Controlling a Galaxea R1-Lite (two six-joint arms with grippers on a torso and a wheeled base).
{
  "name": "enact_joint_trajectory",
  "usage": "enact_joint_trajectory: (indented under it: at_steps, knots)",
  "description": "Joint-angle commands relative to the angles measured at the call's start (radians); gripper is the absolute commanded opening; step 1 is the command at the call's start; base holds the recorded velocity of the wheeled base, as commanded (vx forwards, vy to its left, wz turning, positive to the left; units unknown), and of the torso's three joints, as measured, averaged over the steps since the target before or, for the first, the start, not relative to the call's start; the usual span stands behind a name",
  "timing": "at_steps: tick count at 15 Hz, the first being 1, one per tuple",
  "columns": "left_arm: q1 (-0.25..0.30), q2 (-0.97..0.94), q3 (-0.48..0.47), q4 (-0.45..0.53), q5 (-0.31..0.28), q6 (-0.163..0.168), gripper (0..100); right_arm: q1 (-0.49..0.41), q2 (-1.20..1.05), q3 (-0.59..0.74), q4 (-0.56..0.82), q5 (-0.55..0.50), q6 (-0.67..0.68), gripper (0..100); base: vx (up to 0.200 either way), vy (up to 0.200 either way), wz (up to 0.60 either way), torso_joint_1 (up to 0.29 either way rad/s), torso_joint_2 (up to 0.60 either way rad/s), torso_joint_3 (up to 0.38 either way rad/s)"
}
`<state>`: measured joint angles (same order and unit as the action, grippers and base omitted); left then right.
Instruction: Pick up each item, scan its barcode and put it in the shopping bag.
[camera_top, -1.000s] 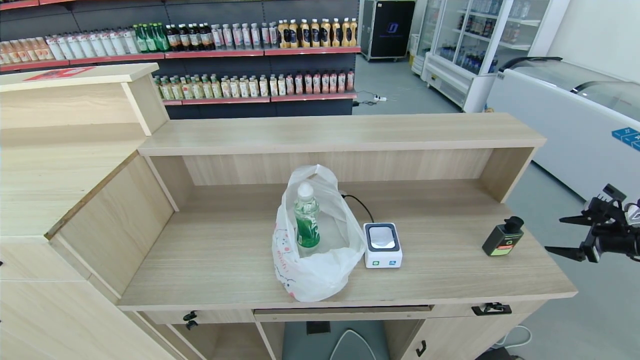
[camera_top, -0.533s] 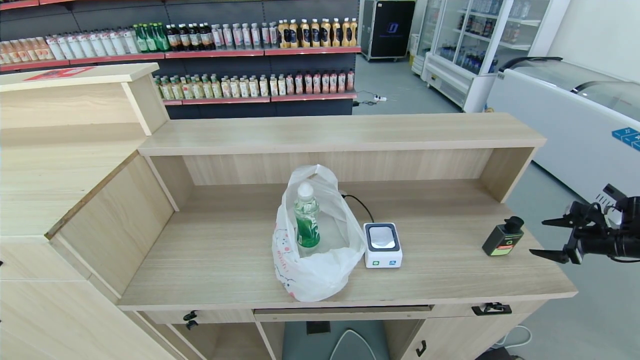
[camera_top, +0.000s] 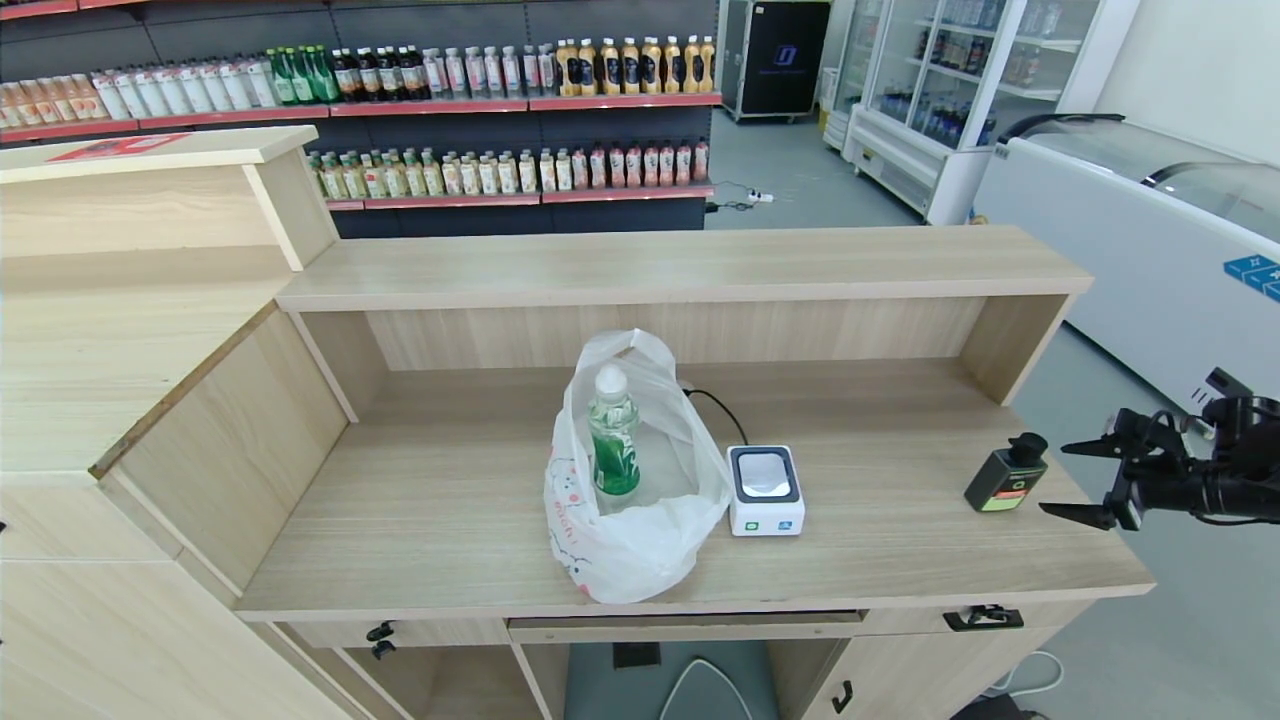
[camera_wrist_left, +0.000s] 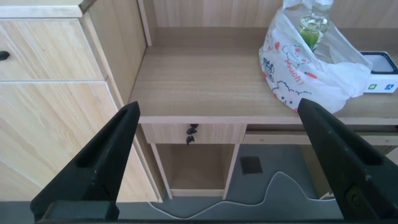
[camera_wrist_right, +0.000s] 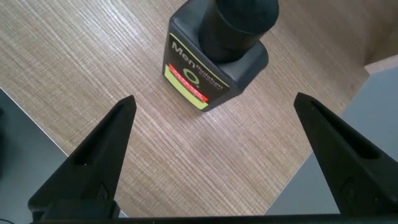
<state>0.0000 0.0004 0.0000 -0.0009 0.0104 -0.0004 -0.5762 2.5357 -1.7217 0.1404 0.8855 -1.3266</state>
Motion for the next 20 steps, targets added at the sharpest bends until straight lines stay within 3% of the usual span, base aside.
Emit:
enact_joint_trajectory:
  at_steps: [1, 19, 20]
  knots:
    - [0.0, 0.0, 0.0, -0.001, 0.0, -0.001, 100, 0.009, 0.009, -0.004, 0.001, 0.0, 0.001, 100, 0.0, 0.0, 0.0, 0.0, 0.0, 0.0]
    - [0.0, 0.0, 0.0, -0.001, 0.0, 0.0, 100, 0.095, 0.101, -0.075, 0.001, -0.003, 0.02, 100, 0.0, 0.0, 0.0, 0.0, 0.0, 0.0]
    - [0.0, 0.0, 0.0, -0.001, 0.0, -0.001, 100, 0.099, 0.1, -0.073, 0.001, -0.003, 0.02, 0, 0.0, 0.0, 0.0, 0.0, 0.0, 0.0]
